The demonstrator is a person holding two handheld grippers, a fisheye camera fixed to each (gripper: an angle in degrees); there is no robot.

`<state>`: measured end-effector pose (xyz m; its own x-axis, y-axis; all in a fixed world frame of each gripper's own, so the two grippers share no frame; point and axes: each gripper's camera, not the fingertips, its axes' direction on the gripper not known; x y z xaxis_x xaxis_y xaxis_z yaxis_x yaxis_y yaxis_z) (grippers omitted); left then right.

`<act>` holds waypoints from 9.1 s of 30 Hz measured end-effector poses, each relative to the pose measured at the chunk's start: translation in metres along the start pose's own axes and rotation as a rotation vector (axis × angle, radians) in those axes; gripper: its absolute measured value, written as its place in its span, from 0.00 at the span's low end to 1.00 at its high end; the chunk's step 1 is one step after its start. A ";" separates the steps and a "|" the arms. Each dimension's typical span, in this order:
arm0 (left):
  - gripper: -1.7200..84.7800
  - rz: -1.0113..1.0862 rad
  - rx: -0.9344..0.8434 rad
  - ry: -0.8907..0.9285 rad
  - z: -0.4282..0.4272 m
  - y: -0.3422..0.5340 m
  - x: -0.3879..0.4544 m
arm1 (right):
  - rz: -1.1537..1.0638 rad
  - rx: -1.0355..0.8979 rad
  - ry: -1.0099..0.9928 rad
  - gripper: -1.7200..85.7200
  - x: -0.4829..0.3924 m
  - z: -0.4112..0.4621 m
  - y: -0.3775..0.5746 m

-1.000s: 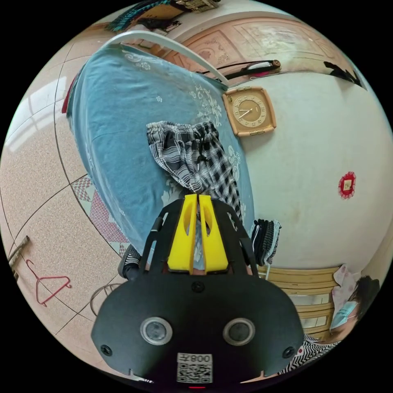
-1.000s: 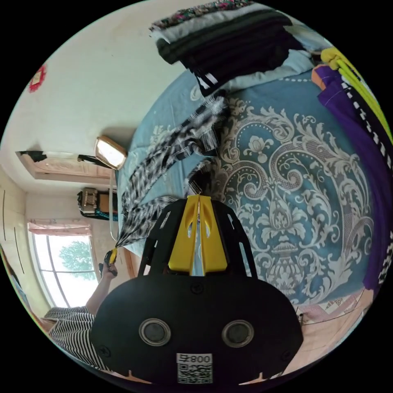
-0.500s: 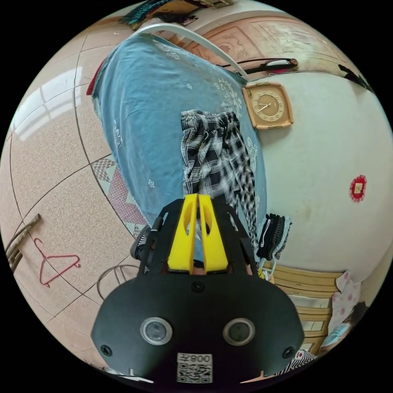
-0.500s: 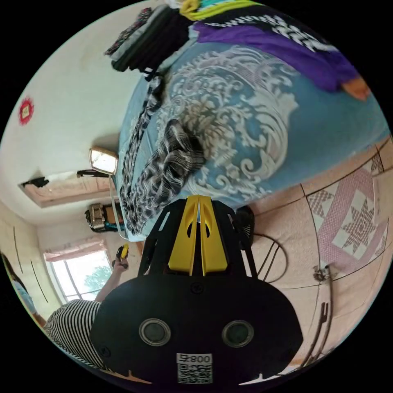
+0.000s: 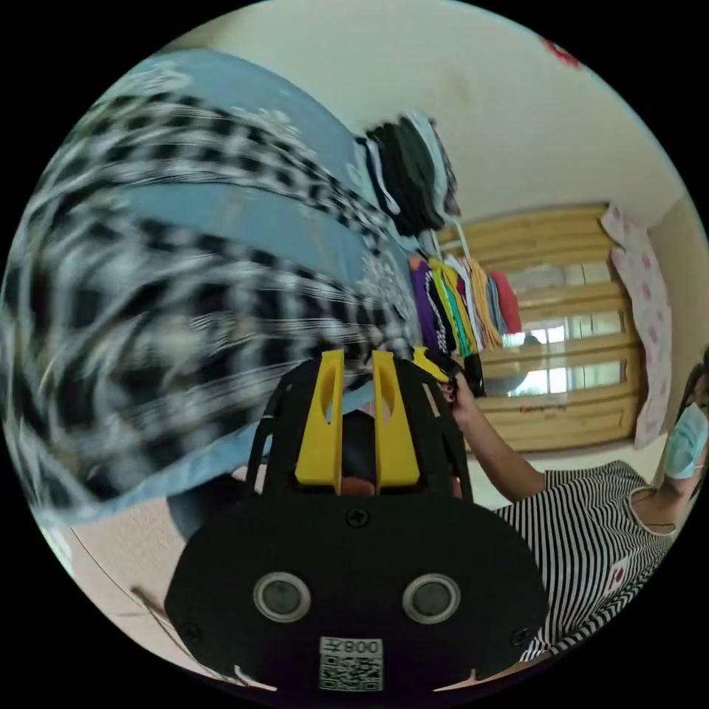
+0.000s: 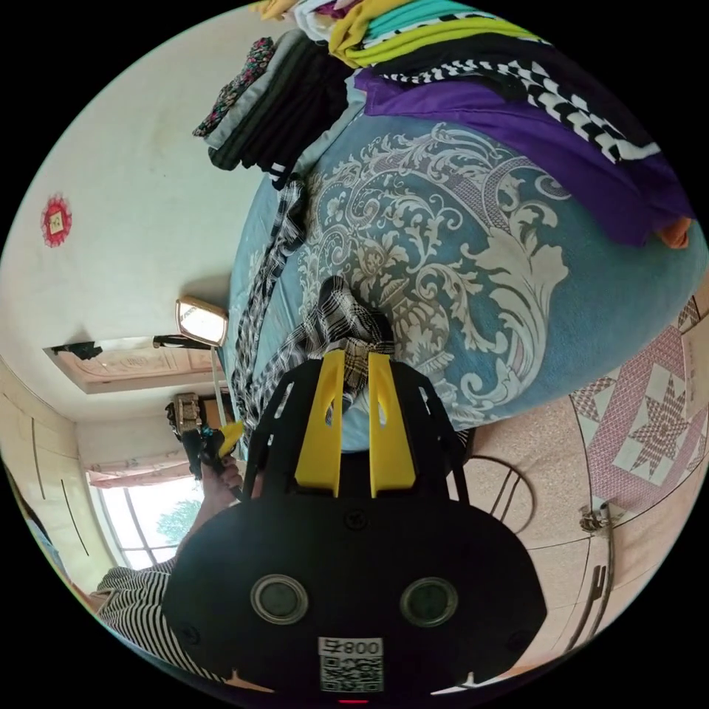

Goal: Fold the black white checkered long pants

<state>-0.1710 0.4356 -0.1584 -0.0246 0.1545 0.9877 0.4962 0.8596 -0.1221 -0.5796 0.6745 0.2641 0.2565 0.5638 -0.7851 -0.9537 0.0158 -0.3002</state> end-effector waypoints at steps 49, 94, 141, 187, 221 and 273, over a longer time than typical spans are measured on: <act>0.11 0.563 -0.584 -0.236 0.499 -0.419 0.611 | -0.045 0.157 0.026 0.09 0.171 0.007 0.074; 0.06 0.532 -0.384 -0.102 0.387 -0.461 0.600 | -0.201 0.060 0.045 0.03 0.107 0.019 0.016; 0.03 0.423 -0.223 -0.448 0.158 -0.335 0.395 | -0.444 -0.081 0.414 0.02 -0.142 -0.019 -0.088; 0.03 0.364 -0.228 -0.661 -0.031 -0.372 0.182 | -0.632 -0.160 0.418 0.12 -0.274 -0.055 -0.333; 0.03 0.284 -0.287 -0.423 -0.003 -0.394 0.104 | -0.531 -0.223 0.241 0.02 -0.161 -0.091 -0.436; 0.09 0.411 -0.054 -0.290 0.092 -0.493 0.132 | -0.515 -0.222 0.329 0.04 -0.158 -0.056 -0.455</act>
<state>-0.4987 0.0771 0.0234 -0.0539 0.6107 0.7900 0.5592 0.6739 -0.4829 -0.1776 0.5318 0.4940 0.7407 0.2467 -0.6249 -0.6496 0.0261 -0.7598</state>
